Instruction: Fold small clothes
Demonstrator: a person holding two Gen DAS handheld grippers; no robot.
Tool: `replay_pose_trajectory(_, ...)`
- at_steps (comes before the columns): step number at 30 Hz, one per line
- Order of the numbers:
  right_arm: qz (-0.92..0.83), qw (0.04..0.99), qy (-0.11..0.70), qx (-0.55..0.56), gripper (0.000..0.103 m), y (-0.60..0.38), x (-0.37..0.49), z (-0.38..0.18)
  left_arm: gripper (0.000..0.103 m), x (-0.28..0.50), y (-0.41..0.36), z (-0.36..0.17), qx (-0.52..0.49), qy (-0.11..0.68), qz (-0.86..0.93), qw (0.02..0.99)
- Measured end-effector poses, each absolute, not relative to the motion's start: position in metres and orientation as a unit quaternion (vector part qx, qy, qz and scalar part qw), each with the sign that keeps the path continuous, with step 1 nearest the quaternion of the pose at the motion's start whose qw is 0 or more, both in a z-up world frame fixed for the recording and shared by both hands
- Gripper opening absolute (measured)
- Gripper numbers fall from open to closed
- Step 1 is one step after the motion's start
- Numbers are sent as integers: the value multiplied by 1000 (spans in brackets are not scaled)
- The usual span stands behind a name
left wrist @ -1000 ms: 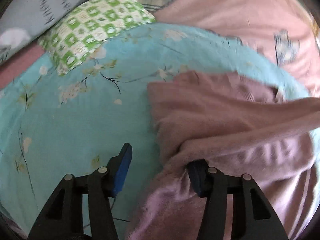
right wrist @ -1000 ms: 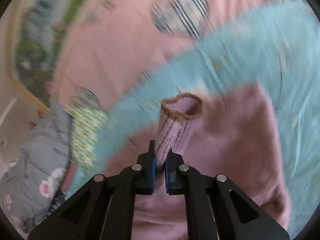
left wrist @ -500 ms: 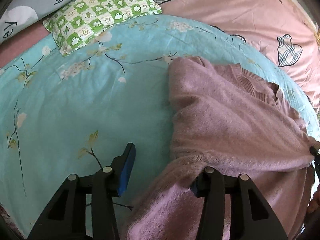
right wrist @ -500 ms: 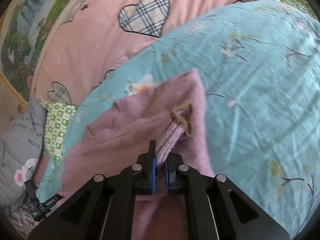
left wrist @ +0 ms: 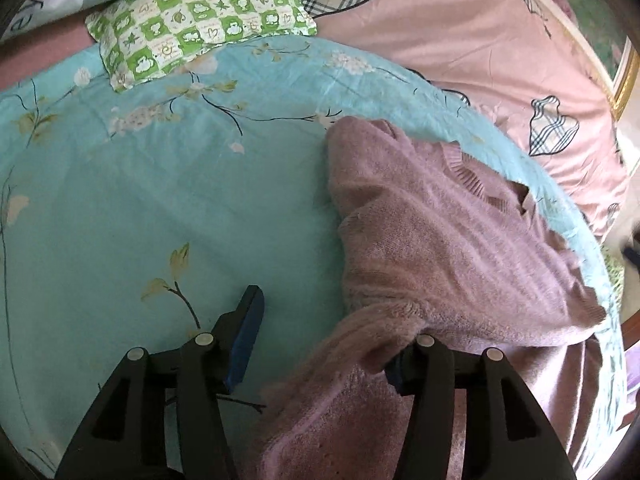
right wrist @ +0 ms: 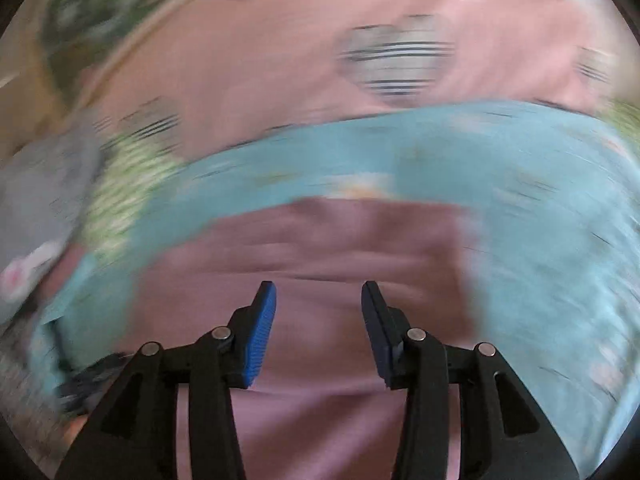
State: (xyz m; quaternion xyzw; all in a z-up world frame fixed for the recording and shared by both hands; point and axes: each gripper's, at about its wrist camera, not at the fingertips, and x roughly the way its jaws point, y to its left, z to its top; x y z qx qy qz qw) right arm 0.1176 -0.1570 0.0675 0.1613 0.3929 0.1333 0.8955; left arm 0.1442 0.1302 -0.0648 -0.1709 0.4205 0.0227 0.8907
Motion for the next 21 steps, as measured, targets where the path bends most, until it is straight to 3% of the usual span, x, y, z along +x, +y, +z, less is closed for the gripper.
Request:
replay_pose_trajectory(4, 285, 839, 447, 126, 46, -53, 182, 60, 55, 144, 134, -65, -185, 416, 15, 890)
replay_pose_trajectory(9, 349, 780, 518, 45, 46, 58, 252, 33, 56, 149, 133, -63, -182, 426, -1, 886)
replay_pose_trajectory(16, 342, 723, 599, -34, 46, 126, 305, -13, 57, 151, 130, -67, -182, 424, -16, 887)
replay_pose_trajectory(18, 335, 716, 609, -68, 40, 132, 303, -25, 55, 151, 129, -68, -179, 425, -14, 887)
replay_pose_trajectory(19, 333, 718, 606, -80, 9, 133, 301, -28, 43, 152, 129, -68, -177, 425, -11, 888)
replay_pose_trajectory(20, 332, 729, 596, -64, 7, 128, 301, -25, 10, 153, 129, -68, -181, 427, -19, 885)
replay_pose_trajectory(21, 336, 744, 577, -40, 7, 123, 303, -17, 9, 155, 129, -69, -189, 432, -34, 881)
